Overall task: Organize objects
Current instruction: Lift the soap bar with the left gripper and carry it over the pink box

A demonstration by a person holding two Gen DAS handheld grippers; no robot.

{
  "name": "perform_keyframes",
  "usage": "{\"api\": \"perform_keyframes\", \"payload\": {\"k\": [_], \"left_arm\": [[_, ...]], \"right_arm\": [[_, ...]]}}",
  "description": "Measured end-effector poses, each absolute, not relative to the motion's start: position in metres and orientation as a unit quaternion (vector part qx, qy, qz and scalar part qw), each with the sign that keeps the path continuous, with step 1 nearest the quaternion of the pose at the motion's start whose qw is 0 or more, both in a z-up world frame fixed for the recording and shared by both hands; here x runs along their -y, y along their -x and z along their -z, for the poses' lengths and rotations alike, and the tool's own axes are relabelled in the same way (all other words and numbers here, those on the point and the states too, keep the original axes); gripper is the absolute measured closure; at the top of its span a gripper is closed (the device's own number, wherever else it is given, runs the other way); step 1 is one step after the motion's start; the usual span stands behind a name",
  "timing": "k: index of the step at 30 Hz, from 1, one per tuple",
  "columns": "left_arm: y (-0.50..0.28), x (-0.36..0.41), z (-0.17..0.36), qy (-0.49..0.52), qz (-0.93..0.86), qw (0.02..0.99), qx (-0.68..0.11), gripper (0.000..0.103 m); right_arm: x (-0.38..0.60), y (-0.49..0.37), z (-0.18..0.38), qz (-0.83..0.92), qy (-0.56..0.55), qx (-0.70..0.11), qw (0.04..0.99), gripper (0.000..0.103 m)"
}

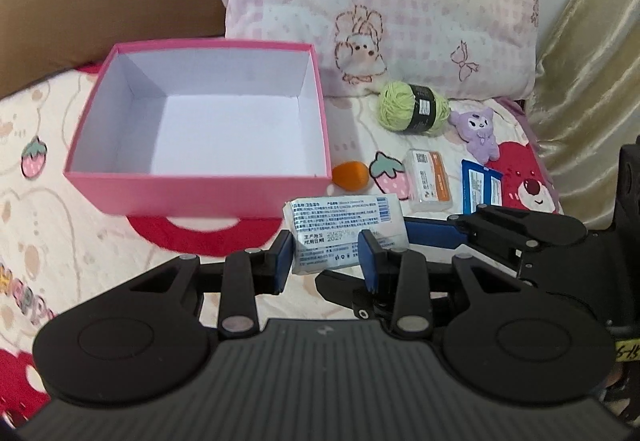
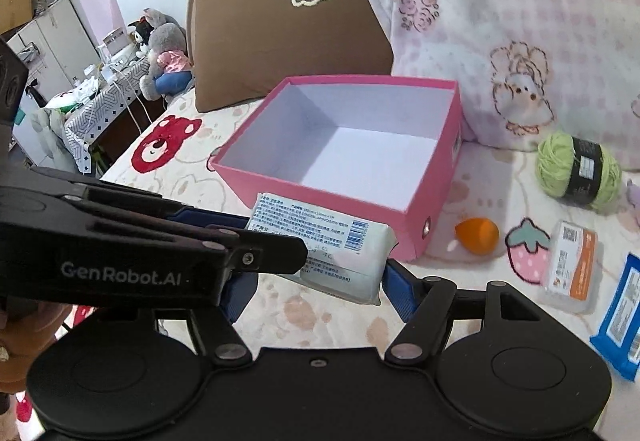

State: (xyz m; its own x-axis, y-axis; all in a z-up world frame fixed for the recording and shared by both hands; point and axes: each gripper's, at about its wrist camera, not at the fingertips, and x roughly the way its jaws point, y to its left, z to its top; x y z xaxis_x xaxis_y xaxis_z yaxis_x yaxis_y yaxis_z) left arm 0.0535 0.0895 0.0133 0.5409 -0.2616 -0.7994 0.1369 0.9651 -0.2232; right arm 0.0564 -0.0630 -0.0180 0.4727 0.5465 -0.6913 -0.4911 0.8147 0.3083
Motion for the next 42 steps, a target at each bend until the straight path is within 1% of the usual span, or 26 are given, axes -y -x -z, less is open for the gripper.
{"api": "perform_keyframes", "payload": {"k": [5,9,22,25,27,29,32,34,38,42], "left_arm": [[-0.062,-0.099,-0.033,0.056,0.116,0.880,-0.457,0.070],[-0.070,-0.106,-0.043,0.048,0.110,0.883,-0.453,0.069],[-0.120,-0.141,-0.046,0.079,0.094,0.878,-0.462,0.069],[-0.136,-0.146,-0.044,0.077,0.090,0.879,-0.462,0.069],[-0.149,-0.145,-0.042,0.056,0.090,0.878,-0.467,0.068],[-0.165,-0.149,-0.040,0.063,0.085,0.878,-0.467,0.068],[-0.186,-0.150,-0.032,0.067,0.088,0.875,-0.471,0.068],[-0.199,-0.148,-0.025,0.060,0.087,0.874,-0.475,0.068],[-0.226,-0.153,-0.009,0.076,0.082,0.865,-0.489,0.069],[-0.250,-0.163,0.012,0.104,0.076,0.858,-0.498,0.069]], "right_arm": [[0.052,-0.065,0.001,-0.306,-0.022,-0.404,0.862,0.030],[0.045,-0.076,-0.010,-0.312,-0.028,-0.414,0.855,0.030],[0.018,-0.121,-0.025,-0.318,-0.006,-0.405,0.857,0.032],[0.012,-0.137,-0.023,-0.317,-0.002,-0.405,0.858,0.033],[0.010,-0.149,-0.018,-0.327,-0.005,-0.414,0.850,0.033],[0.015,-0.164,-0.012,-0.326,-0.031,-0.424,0.844,0.036],[0.013,-0.175,-0.004,-0.318,-0.023,-0.412,0.853,0.037],[0.012,-0.187,0.004,-0.318,-0.032,-0.421,0.849,0.037],[0.009,-0.215,0.019,-0.312,-0.040,-0.444,0.839,0.041],[-0.007,-0.243,0.031,-0.297,-0.014,-0.465,0.834,0.043]]}}
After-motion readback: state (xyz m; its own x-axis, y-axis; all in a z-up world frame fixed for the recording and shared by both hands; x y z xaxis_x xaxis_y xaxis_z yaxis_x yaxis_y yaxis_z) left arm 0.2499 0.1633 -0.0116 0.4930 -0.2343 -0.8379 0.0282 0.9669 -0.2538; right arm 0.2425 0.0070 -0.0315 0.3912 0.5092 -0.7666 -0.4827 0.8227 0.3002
